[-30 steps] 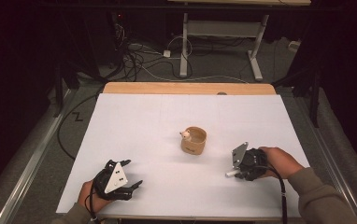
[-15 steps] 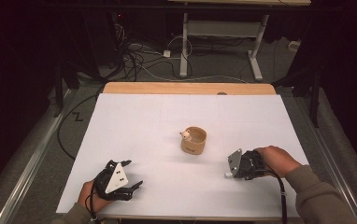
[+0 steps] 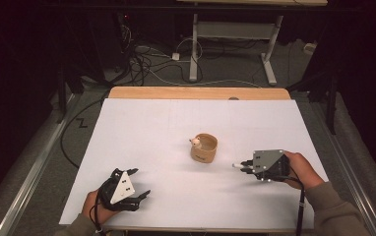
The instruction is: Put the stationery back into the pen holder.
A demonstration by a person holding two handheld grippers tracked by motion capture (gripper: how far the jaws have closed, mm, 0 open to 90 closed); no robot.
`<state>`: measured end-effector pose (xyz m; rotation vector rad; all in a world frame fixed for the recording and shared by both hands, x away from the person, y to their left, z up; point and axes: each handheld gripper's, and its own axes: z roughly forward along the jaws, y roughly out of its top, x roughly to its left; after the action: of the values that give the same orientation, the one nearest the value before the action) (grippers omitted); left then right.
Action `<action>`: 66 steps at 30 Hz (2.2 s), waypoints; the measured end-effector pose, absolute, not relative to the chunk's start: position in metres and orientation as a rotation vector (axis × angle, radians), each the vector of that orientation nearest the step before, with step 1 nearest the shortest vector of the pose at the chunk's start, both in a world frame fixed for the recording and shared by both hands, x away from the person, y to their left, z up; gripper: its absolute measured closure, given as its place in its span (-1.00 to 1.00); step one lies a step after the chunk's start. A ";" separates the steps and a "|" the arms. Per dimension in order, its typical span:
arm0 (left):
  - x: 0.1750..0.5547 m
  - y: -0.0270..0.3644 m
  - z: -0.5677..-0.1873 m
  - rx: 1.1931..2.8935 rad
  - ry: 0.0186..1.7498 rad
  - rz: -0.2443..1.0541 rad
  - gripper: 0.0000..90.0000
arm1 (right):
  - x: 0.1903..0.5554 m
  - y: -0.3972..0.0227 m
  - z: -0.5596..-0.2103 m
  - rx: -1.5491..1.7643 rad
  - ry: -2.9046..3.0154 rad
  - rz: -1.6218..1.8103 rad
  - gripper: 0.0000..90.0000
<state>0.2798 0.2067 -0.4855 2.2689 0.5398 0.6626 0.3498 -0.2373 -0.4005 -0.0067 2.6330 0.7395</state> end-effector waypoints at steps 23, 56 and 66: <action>0.280 0.208 -0.485 2.258 0.548 0.665 -0.54 | 0.358 -0.242 -0.382 0.415 2.261 1.320 0.76; 0.280 0.210 -0.484 2.249 0.539 0.672 -0.54 | 0.384 -0.178 -0.358 0.513 2.040 1.575 0.76; 0.279 0.211 -0.483 2.248 0.533 0.669 -0.54 | 0.391 -0.160 -0.357 0.515 2.021 1.607 0.76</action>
<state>0.2795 0.2113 -0.4835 2.2478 0.5333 0.6688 0.3915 -0.1596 -0.3572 0.5152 2.0209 1.6072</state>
